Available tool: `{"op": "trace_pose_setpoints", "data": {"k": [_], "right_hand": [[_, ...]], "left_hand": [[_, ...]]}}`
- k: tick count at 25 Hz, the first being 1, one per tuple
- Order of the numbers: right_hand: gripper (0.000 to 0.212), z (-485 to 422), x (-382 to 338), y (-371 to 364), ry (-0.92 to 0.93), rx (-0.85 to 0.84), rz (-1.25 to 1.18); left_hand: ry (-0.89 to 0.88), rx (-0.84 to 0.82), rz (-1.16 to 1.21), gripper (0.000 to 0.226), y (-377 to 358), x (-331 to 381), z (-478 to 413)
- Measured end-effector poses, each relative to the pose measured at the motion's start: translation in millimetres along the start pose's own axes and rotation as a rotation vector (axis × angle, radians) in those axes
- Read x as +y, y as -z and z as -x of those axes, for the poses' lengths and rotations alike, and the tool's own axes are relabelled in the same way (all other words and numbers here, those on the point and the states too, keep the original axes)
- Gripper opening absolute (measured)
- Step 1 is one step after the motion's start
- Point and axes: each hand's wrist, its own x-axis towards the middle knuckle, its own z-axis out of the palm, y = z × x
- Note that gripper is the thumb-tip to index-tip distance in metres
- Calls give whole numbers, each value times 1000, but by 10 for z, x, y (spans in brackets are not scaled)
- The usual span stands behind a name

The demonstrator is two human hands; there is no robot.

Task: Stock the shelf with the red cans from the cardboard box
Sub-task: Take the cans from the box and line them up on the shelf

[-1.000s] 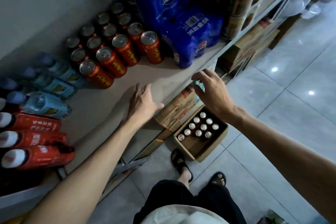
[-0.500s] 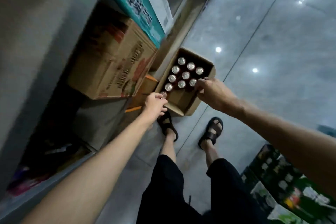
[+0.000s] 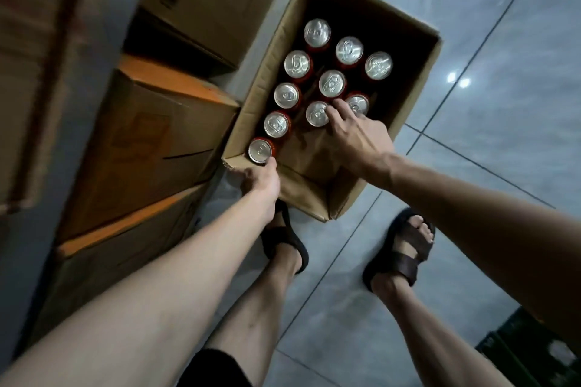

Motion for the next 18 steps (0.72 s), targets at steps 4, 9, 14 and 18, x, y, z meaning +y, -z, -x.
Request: {"op": "trace_pose_setpoints", "data": {"k": [4,9,14,18], "right_hand": [[49,-582,-36,-472,78,22,115],[34,-841,-54,-596,103,29,266],[35,-567,-132,-357,183,79,212],[57,158,-146,176,31,93,-154]], "left_hand": [[11,79,60,87,-167,-80,-397],[32,23,21,95,-137,-42,-458],[91,-53,84,79,-8,-10,-298],[-28,-20,-76,90,63,-29,308]]}}
